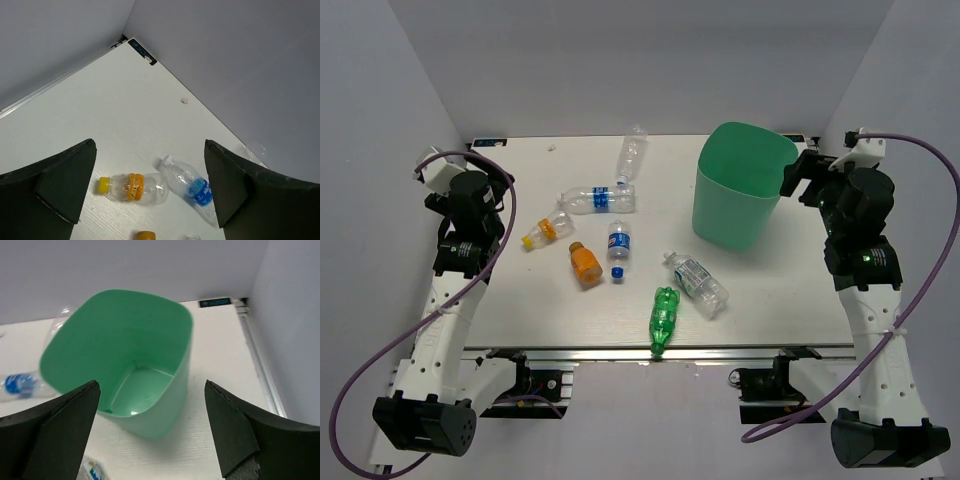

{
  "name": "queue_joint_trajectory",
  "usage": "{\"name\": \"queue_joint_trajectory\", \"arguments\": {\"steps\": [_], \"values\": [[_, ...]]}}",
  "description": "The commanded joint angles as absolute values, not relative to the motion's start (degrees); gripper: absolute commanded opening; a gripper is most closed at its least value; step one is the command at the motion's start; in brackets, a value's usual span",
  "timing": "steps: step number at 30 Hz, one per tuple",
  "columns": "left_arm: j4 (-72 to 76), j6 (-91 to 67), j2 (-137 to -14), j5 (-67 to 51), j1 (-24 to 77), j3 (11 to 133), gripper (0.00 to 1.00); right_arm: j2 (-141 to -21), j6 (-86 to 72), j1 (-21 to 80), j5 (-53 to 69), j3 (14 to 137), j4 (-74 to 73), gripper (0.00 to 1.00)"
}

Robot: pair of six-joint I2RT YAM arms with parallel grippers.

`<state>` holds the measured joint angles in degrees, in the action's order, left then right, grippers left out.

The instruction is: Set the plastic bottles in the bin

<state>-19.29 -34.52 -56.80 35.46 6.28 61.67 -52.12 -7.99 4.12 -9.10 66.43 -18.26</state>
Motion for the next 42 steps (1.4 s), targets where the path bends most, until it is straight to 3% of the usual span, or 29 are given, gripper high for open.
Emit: {"name": "queue_joint_trajectory", "arguments": {"steps": [1, 5, 9, 15, 21, 29, 42], "values": [[-19.2, -33.8, -56.4, 34.3, 6.3, 62.3, 0.98, -51.5, -5.0, 4.0, 5.5, 68.9, -15.0, 0.9], [-18.9, -33.9, -56.7, 32.9, 6.3, 61.3, 0.98, -52.9, -4.5, 4.0, 37.1, 67.9, -9.1, 0.89], [-19.3, -34.3, -57.1, 32.0, 6.3, 60.9, 0.98, -55.6, -6.0, 8.8, 45.1, 67.9, -6.2, 0.89], [-19.0, -35.0, -57.9, 30.1, 6.3, 60.1, 0.98, -62.0, 4.5, 29.9, 33.6, 70.9, -13.5, 0.89], [-18.5, -34.7, -59.9, 28.5, 6.3, 59.7, 0.98, -68.9, 9.6, 43.8, 17.3, 68.7, -20.5, 0.89], [-17.1, -32.8, -61.4, 25.6, 6.3, 59.8, 0.98, -71.0, 7.5, 45.2, 1.2, 61.4, -28.3, 0.89], [-16.6, -31.9, -62.6, 24.5, 6.3, 59.8, 0.98, -72.8, 6.7, 43.2, -5.6, 49.9, -25.2, 0.89]]}}
